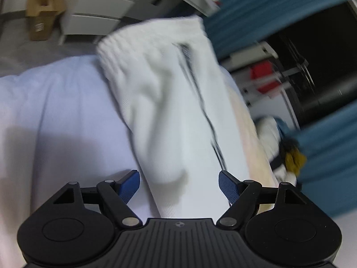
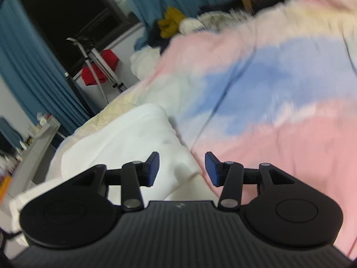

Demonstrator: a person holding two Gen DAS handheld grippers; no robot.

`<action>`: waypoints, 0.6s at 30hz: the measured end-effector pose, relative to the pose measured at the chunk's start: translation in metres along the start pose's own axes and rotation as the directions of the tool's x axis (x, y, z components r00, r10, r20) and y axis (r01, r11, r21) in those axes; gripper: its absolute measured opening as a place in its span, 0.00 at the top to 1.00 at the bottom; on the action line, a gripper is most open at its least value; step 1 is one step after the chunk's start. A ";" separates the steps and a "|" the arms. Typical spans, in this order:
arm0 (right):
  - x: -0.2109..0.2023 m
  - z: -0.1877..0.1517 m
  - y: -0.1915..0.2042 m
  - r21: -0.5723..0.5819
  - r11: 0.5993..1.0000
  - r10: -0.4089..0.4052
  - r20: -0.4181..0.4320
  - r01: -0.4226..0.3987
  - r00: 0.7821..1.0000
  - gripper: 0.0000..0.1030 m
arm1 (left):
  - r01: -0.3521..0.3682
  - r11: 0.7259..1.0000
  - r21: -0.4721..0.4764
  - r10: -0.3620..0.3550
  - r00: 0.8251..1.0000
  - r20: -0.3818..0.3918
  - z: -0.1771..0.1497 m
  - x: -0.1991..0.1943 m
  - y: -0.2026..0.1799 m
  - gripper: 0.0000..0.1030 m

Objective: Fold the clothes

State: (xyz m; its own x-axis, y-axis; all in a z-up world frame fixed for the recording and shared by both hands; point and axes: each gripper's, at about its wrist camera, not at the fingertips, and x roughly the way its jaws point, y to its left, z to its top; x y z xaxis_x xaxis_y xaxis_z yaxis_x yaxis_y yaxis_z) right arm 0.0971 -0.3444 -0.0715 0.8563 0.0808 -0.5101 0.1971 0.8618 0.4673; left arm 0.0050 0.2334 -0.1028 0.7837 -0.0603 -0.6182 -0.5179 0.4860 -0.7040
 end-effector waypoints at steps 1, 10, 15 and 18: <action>-0.001 -0.001 0.007 -0.040 0.999 0.003 0.013 -0.003 1.000 0.52 | -0.005 1.000 -0.023 0.005 1.000 0.009 0.006 0.008 0.003 0.23; 0.011 -0.032 0.068 -0.377 0.925 0.064 0.037 -0.046 0.997 0.53 | 0.070 0.993 -0.096 -0.060 0.993 0.105 0.044 0.054 0.019 0.26; 0.030 -0.056 0.099 -0.524 0.850 0.078 0.013 -0.060 0.997 0.54 | 0.074 0.996 -0.053 -0.066 0.987 0.148 0.061 0.071 0.019 0.39; 0.049 -0.070 0.110 -0.560 0.826 0.038 -0.059 -0.065 0.998 0.53 | 0.069 0.997 -0.027 -0.064 0.982 0.178 0.066 0.073 0.018 0.54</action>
